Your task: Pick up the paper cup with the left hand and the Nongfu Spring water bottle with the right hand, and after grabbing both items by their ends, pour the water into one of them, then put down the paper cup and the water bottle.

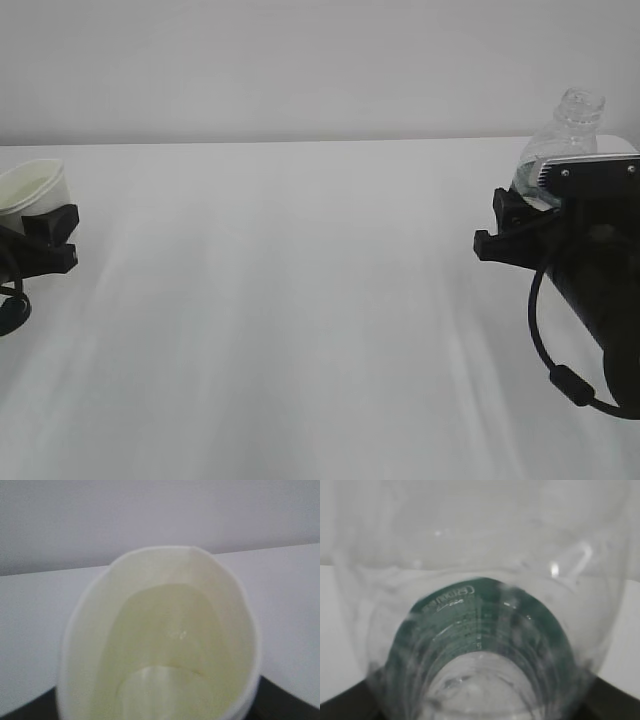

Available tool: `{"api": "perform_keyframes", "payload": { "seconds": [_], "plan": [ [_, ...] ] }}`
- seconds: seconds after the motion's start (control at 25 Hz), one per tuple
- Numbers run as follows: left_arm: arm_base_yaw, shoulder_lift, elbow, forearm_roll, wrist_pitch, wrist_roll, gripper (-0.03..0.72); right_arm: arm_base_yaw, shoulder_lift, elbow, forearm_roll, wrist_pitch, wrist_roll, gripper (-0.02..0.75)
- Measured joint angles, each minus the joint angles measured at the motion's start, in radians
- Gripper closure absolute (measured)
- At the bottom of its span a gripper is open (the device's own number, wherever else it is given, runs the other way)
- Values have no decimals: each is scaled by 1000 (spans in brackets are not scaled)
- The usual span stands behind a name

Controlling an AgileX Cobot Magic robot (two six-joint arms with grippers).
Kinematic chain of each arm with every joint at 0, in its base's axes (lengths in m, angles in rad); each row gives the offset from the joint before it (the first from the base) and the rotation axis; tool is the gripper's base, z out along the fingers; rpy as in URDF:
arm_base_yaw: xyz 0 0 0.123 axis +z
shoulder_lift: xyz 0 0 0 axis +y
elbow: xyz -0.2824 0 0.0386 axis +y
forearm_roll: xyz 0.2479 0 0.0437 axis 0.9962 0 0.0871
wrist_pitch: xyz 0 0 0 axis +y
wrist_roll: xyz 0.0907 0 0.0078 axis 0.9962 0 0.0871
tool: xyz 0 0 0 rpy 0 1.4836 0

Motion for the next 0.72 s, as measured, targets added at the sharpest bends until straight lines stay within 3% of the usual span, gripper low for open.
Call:
{"api": "perform_keyframes", "payload": {
  "seconds": [0.72],
  "plan": [
    [0, 62, 0, -10, -6, 3, 305, 0, 0, 0, -5, 0, 0, 265]
  ]
}}
